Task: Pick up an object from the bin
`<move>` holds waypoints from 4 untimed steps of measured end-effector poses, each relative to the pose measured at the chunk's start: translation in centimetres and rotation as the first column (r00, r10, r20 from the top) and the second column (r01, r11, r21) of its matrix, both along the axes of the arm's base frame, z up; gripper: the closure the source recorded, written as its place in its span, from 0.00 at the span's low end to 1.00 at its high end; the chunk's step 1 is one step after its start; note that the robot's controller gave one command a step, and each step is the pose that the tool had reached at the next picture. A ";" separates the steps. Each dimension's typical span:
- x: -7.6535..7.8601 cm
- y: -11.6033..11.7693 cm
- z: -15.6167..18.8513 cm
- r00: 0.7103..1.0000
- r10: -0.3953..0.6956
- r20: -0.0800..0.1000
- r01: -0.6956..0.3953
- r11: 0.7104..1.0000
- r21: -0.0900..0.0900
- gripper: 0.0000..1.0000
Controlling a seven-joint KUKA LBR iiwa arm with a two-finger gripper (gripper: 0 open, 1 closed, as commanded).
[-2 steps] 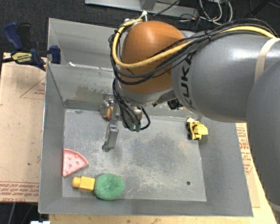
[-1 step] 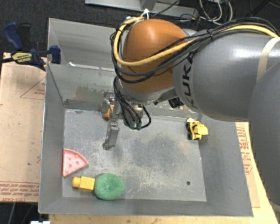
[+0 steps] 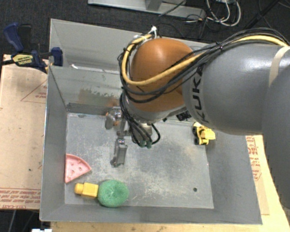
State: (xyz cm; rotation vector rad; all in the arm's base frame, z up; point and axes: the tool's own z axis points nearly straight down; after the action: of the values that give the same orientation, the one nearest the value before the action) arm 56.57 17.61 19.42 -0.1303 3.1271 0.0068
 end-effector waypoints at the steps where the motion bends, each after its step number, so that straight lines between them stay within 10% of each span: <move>1: -3.9 -1.1 -3.7 0.996 0.094 -0.011 -0.094 0.996 -0.004 0.00; 2: -5.2 0.4 -5.5 0.999 -0.037 -0.012 0.037 0.999 -0.004 0.00; 4: -7.4 0.7 -10.7 0.935 0.354 -0.009 -0.354 0.935 -0.004 0.00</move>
Offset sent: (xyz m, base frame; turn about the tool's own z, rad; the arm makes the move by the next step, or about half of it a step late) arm -0.0645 0.0316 -0.0806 -0.1428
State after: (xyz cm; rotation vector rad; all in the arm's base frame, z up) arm 49.14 18.29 8.75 -0.6924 3.0622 0.0019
